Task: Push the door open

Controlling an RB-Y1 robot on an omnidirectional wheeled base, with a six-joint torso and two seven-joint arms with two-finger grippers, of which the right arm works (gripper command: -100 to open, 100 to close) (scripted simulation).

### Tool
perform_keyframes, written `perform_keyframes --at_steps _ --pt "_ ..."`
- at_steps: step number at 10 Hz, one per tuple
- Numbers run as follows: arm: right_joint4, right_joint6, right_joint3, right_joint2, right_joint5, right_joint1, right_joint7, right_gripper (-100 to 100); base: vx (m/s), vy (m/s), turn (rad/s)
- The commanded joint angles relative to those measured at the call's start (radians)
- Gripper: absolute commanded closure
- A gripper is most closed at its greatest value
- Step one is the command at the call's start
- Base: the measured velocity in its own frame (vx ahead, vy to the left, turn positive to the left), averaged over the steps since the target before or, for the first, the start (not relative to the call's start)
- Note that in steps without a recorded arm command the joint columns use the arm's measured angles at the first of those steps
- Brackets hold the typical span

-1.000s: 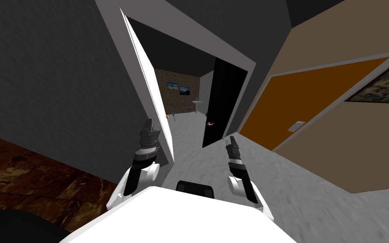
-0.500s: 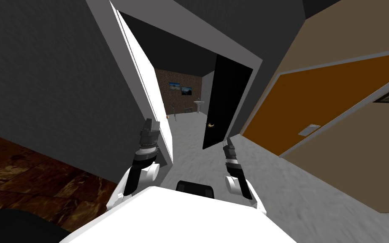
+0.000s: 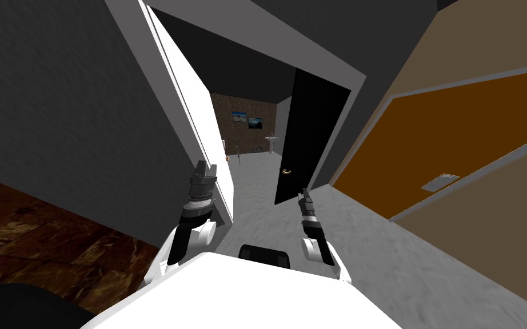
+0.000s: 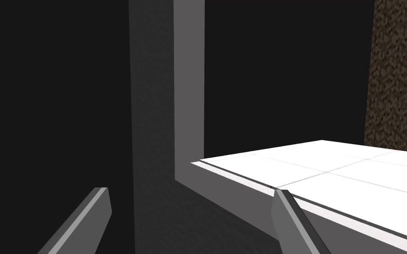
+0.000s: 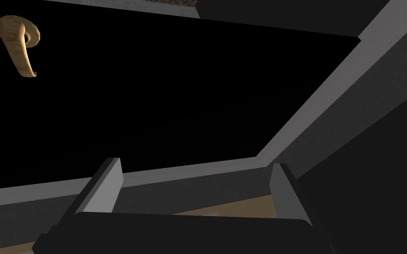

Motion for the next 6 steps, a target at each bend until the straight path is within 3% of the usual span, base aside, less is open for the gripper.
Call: perform_keyframes --at_steps 1,6 --pt "0.028 -0.005 0.007 -0.003 -0.004 -0.010 -0.005 -100 0.100 -0.074 0.056" --pt "0.150 -0.034 0.032 -0.007 -0.018 -0.053 -0.016 -100 0.089 -0.097 0.088"
